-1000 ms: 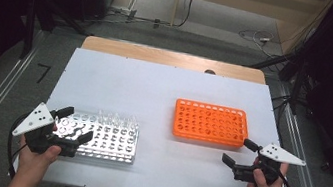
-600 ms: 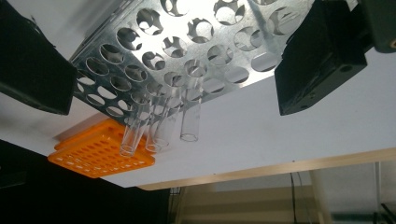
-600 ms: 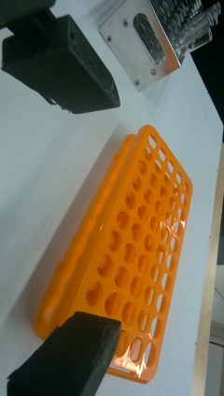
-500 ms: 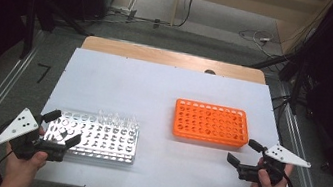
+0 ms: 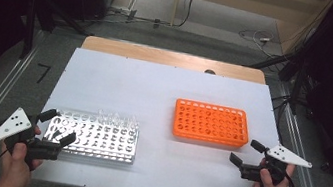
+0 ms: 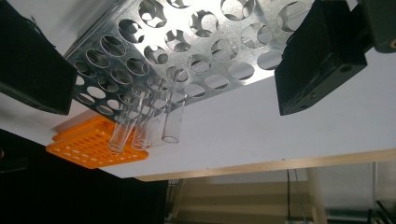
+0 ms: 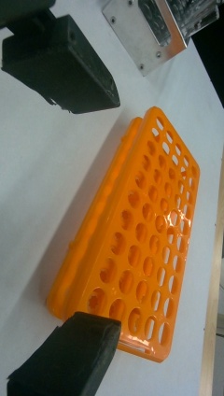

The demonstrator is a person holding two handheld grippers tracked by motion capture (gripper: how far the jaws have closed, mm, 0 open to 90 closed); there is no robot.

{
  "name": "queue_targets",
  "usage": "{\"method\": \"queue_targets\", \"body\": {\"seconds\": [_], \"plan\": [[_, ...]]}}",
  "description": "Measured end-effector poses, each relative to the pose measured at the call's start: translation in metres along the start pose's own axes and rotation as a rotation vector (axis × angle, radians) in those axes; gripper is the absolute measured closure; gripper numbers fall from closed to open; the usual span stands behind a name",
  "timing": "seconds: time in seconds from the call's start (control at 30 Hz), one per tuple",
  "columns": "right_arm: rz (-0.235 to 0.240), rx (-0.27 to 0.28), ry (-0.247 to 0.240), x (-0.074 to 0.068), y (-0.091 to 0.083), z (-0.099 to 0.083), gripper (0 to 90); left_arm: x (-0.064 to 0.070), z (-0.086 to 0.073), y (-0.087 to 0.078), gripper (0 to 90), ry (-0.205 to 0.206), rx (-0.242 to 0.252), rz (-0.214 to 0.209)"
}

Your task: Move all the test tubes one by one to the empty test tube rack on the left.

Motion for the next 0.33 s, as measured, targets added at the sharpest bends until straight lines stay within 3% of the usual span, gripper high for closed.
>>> {"method": "queue_targets", "body": {"seconds": [0.33], "plan": [[0.003, -0.002, -0.010, 0.0001, 0.0000, -0.0001, 0.0, 0.0021, -0.0017, 0.0030, 0.0, 0.012, -0.012, 0.001]]}}
Point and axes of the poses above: each handheld gripper's, and its own axes: y roughly forward along the jaws, z roughly out of its top, x roughly to its right, the point moved 8 cm from there along y, roughly forward along the jaws, and after that the axes turned 3 degrees about z, right-handed, at the moved point
